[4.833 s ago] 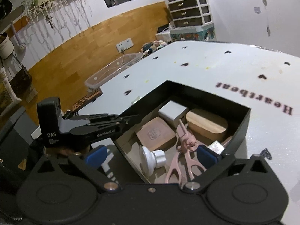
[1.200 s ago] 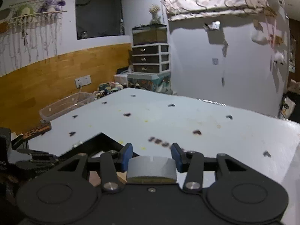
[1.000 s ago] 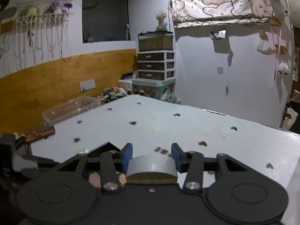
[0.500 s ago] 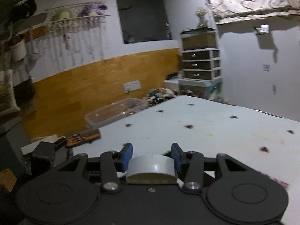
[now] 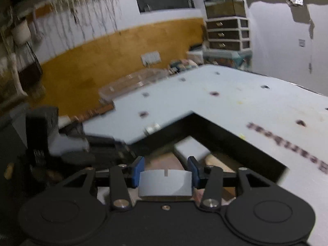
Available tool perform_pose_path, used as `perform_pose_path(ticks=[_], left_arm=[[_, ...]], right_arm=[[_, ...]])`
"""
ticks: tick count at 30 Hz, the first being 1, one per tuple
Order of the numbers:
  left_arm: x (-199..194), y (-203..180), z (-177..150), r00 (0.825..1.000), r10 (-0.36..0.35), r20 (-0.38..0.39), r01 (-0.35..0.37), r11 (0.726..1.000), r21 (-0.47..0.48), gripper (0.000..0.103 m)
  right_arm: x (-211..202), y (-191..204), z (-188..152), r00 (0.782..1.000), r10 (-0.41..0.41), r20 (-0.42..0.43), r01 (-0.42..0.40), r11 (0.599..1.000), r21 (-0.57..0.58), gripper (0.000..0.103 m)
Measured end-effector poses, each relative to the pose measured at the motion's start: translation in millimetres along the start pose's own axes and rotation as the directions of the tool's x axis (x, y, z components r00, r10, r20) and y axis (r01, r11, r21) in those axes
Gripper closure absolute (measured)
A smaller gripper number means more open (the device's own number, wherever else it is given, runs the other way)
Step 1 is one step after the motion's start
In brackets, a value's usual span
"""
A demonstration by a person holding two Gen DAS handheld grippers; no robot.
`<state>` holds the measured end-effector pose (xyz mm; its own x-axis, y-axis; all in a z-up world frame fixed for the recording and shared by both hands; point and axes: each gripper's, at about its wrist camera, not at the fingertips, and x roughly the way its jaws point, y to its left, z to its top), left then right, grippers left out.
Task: Organize rigid objects
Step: 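Carry the white plastic clip over the black box with the right gripper, then lower the clip into the black box and open the right gripper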
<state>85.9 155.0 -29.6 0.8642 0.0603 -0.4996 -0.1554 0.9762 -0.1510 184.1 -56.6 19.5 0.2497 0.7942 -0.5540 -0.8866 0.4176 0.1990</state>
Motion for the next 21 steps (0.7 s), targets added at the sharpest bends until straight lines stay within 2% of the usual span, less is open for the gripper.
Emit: perform_pose_path(ticks=[6,8,16,18,21], left_arm=[[0,-1,0,1.000,0.004,-0.002,-0.004,1.000,0.001,0.096],[0,0,0,1.000,0.005,-0.003,-0.005,1.000,0.003,0.096],[0,-1,0,1.000,0.009,-0.005,-0.009,1.000,0.006,0.096],[0,-1,0,1.000,0.010,-0.005,-0.010,1.000,0.006,0.096],[0,-1,0,1.000,0.010,-0.005,-0.010,1.000,0.006,0.096]], right_arm=[[-14,-2,-11,0.997,-0.004,-0.074,0.008,0.998,0.062,0.054],[-20,-1,-11,0.997,0.002,-0.073,0.003,0.998,0.069,0.050],[-37,5,-11,0.998,-0.028,-0.064,0.034,0.995,0.090,0.049],[-40,5,-13,0.997,-0.032,-0.068,0.038,0.994,0.099,0.046],[-42,6,-15,0.997,-0.040,-0.071,0.046,0.995,0.091,0.033]])
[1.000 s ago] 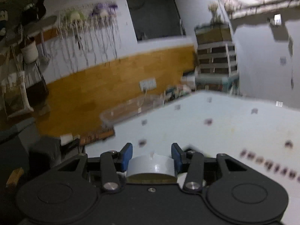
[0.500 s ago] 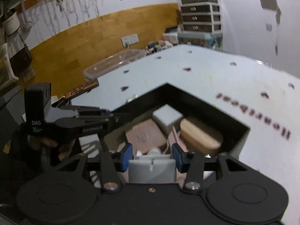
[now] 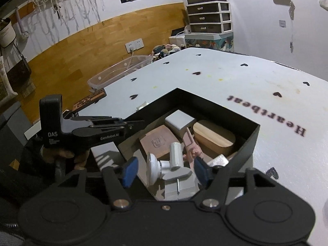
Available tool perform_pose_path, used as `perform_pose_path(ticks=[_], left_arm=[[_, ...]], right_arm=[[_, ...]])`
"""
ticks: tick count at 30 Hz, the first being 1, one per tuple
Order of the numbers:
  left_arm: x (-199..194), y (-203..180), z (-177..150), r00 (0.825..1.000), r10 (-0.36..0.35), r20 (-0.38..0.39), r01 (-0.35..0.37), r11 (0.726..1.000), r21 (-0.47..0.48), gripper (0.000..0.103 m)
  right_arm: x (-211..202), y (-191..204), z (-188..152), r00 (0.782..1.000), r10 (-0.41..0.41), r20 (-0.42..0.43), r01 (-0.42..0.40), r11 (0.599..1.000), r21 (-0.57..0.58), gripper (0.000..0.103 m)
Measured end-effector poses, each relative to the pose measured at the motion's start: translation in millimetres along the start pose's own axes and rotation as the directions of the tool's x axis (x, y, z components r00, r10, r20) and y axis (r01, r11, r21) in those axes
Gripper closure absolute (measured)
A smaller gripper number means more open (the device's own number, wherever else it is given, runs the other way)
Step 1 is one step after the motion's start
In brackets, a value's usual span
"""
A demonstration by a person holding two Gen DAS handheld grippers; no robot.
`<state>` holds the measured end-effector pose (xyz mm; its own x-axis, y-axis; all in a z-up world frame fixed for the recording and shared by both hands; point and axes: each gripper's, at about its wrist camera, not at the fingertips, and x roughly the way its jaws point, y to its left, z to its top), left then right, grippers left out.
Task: Organize rigid objects
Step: 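Lower the clip into the black box and open the right gripper, then move the right gripper to the round tape measure and grasp it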
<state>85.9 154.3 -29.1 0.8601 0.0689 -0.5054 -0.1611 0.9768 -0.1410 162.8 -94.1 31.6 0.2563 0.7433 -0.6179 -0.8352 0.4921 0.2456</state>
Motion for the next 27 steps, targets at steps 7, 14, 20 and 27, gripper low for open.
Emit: perform_pose_path(ticks=[7,14,20,27], left_arm=[[0,0,0,1.000,0.000,0.000,0.000,1.000,0.000,0.096],[0,0,0,1.000,0.000,-0.001,0.000,1.000,0.001,0.096],[0,0,0,1.000,0.000,0.000,0.000,1.000,0.000,0.096],[-1,0,0,1.000,0.000,0.000,0.000,1.000,0.001,0.096]], right_arm=[[-6,-2,-5,0.999,-0.032,0.006,0.032,0.999,0.006,0.016],[-21,-11,-10,0.990,-0.122,0.072,0.120,0.992,0.039,0.000],[-38,-30,-21,0.966,-0.224,0.133,0.212,0.972,0.099,0.000],[-56,-58,-45,0.926,-0.351,0.143,0.321,0.927,0.196,0.000]])
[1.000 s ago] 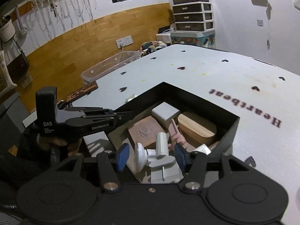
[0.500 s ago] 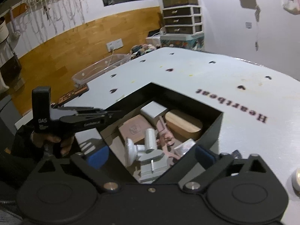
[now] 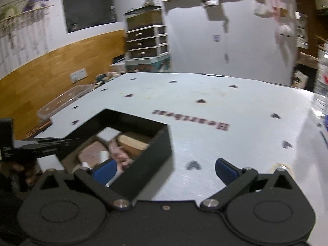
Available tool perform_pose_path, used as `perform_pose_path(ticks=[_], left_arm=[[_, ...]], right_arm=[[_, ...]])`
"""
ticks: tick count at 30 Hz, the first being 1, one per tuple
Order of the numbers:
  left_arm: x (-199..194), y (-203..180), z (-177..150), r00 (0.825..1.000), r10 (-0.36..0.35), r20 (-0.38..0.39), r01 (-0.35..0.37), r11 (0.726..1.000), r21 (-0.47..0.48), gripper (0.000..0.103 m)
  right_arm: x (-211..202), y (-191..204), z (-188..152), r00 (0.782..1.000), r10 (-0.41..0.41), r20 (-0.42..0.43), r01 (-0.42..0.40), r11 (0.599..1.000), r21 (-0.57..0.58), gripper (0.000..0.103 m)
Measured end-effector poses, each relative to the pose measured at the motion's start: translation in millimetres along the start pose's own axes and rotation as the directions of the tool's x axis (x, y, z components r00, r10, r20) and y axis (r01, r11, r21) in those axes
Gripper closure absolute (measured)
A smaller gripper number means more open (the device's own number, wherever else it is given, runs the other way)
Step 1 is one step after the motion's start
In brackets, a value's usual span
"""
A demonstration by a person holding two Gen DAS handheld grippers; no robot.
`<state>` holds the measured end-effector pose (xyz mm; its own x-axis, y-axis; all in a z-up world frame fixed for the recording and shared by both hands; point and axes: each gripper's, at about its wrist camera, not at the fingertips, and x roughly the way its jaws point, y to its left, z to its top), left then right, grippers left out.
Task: Organize rigid objects
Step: 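Move the right gripper to the round tape measure and grasp it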
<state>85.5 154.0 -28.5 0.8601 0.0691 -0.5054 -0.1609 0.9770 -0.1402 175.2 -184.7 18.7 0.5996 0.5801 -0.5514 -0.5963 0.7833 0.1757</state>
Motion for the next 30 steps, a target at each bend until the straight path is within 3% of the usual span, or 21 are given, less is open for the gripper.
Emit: perform_pose_path(ticks=[6,12,21,24,26,30], left_arm=[[0,1,-1,1.000,0.001,0.000,-0.001,1.000,-0.004,0.096],[-2,3,-2,1.000,0.000,0.001,0.000,1.000,-0.007,0.096],[-2,2,-2,1.000,0.013,-0.010,-0.013,1.000,-0.001,0.096],[-1,1,-2,1.000,0.020,-0.012,-0.020,1.000,0.003,0.096],[-1,0,-1,1.000,0.022,-0.014,-0.022,1.000,0.008,0.096],[-2,-2,-1,0.999,0.031,-0.014,-0.030,0.999,0.015,0.097]], right_arm=[[-1,-39,-20,0.984,-0.177,-0.007,0.177,0.975,0.132,0.000],[11,-73,-39,0.955,-0.291,-0.060,0.297,0.932,0.208,0.000],[38,-119,-37,0.916,-0.389,-0.096,0.401,0.887,0.228,0.000],[46,-124,-36,0.928,-0.357,-0.111,0.373,0.894,0.247,0.002],[51,-118,-34,0.921,-0.375,-0.104,0.389,0.895,0.220,0.010],[62,-109,-30,0.917,-0.388,-0.092,0.398,0.904,0.154,0.016]])
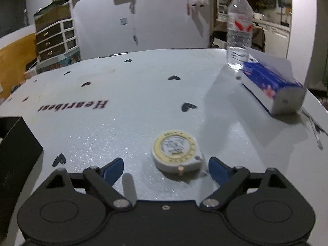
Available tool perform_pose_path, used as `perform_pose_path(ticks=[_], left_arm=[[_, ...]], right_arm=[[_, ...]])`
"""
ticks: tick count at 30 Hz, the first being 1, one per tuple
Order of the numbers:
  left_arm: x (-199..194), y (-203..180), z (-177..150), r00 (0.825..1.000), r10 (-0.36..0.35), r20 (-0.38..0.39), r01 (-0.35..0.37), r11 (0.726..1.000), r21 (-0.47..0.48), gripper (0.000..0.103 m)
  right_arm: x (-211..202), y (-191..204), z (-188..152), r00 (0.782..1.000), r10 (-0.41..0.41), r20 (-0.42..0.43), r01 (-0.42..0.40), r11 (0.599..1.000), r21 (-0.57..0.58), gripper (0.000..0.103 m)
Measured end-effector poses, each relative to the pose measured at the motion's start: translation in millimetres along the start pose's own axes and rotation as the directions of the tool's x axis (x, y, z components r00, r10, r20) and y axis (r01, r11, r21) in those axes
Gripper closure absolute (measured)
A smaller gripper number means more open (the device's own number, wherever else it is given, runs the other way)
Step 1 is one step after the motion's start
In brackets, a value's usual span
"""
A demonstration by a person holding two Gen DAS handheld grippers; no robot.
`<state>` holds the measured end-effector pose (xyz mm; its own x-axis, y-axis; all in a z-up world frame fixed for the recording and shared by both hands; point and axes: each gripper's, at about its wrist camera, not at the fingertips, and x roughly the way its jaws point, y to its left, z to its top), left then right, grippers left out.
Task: Organize rigid objects
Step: 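Move the right gripper to the round tape measure and grasp it, then carry the tape measure into the black box with the right gripper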
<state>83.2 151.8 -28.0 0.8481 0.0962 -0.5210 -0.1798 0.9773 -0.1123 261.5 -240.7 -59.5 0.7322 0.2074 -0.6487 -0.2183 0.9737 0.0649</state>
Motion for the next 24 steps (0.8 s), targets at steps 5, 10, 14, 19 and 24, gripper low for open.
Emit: perform_pose_path(ticks=[5,10,14,19,24], left_arm=[[0,-2,2,1.000,0.005,-0.007,-0.005,1.000,0.002,0.098],[-1,-2,3,1.000,0.006,-0.007,-0.006,1.000,0.007,0.098],[-2,-2,2,1.000,0.005,-0.005,-0.005,1.000,0.010,0.098],[-3,-3,4,1.000,0.003,0.000,-0.003,1.000,0.019,0.099],[-2,-3,4,1.000,0.002,0.000,-0.002,1.000,0.022,0.099]], right_arm=[[4,4,2,0.999,-0.025,0.024,0.025,0.999,-0.034,0.032],[0,4,1,0.999,-0.015,0.034,0.016,0.999,-0.039,0.050],[-3,5,-1,0.999,-0.008,0.037,0.010,0.999,-0.046,0.050],[-22,19,4,0.992,0.111,0.060,-0.108,0.993,-0.053,0.050],[-58,58,17,0.952,0.278,0.125,-0.260,0.955,-0.146,0.050]])
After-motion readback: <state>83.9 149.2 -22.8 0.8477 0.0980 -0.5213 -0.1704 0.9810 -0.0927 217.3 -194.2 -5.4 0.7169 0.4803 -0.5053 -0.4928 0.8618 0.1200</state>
